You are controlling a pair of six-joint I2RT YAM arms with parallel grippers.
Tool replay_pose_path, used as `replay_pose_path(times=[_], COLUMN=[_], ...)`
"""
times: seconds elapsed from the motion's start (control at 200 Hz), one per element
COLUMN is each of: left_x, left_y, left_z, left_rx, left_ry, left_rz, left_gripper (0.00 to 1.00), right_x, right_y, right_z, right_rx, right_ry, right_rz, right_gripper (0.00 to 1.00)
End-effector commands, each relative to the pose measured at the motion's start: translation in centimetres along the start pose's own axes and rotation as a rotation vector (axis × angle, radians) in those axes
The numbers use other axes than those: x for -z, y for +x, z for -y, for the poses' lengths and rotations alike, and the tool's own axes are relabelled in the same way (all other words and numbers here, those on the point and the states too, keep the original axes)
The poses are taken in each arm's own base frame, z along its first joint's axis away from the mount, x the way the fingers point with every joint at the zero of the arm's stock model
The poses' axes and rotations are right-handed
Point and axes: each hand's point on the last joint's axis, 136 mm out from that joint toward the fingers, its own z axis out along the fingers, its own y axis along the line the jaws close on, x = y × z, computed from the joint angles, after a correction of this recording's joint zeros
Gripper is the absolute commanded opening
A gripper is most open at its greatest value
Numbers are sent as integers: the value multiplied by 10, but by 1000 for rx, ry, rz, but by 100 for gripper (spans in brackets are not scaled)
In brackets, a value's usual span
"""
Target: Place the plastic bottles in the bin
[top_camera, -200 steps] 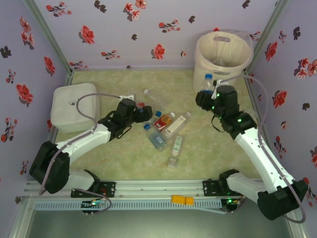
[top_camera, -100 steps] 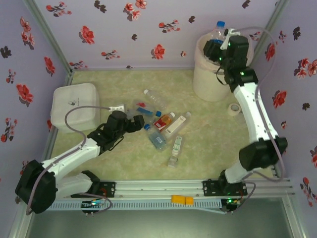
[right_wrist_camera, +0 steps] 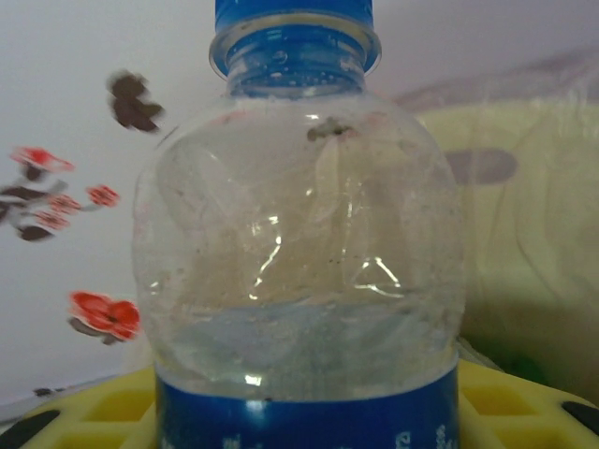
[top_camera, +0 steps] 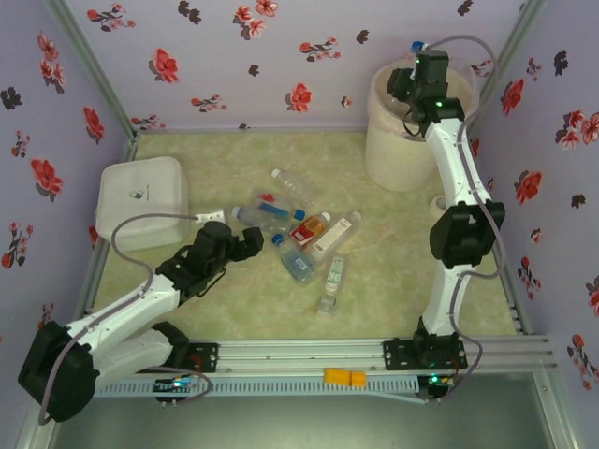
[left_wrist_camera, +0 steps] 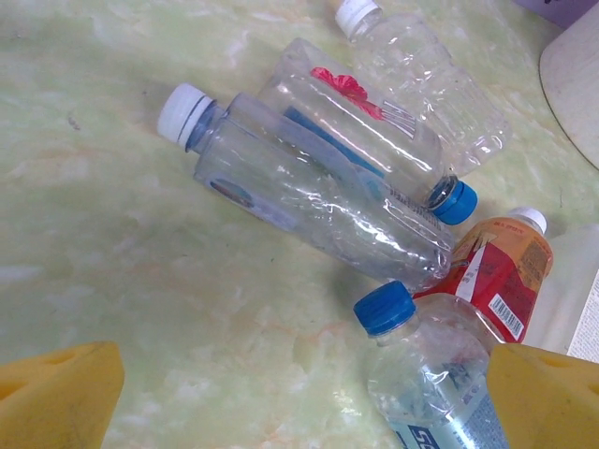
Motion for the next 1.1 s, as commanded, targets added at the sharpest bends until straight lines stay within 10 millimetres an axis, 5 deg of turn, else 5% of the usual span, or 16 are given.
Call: replay_pose_path(times=[0.0, 0.125, 0.245, 0.43, 0.605, 0.79, 1.095], left_x=[4, 6, 7, 5, -3, -23, -56], left_y=[4, 4, -1, -16, -37, -54, -39], left_z=[-13, -16, -16, -18, -10, 1, -15], left_rx=[23, 14, -6, -9, 103, 294, 556], left_ry=[-43, -57, -71, -101, -101, -113, -300], left_rz=[5, 6, 18, 39, 100, 146, 104], left_gripper=[100, 100, 100, 100, 100, 100, 100], right_x=[-3, -1, 16, 61, 109, 156, 198], right_y=[-5, -12, -30, -58, -46, 13, 141], right_z=[14, 16, 8, -5, -28, -58, -70], right_rx=[7, 13, 30, 41, 54, 85, 38], right_ry=[45, 49, 27, -11, -94, -199, -369], right_rz=[-2, -2, 29, 88, 84, 59, -93], right_gripper=[52, 71, 99, 100, 100, 100, 100])
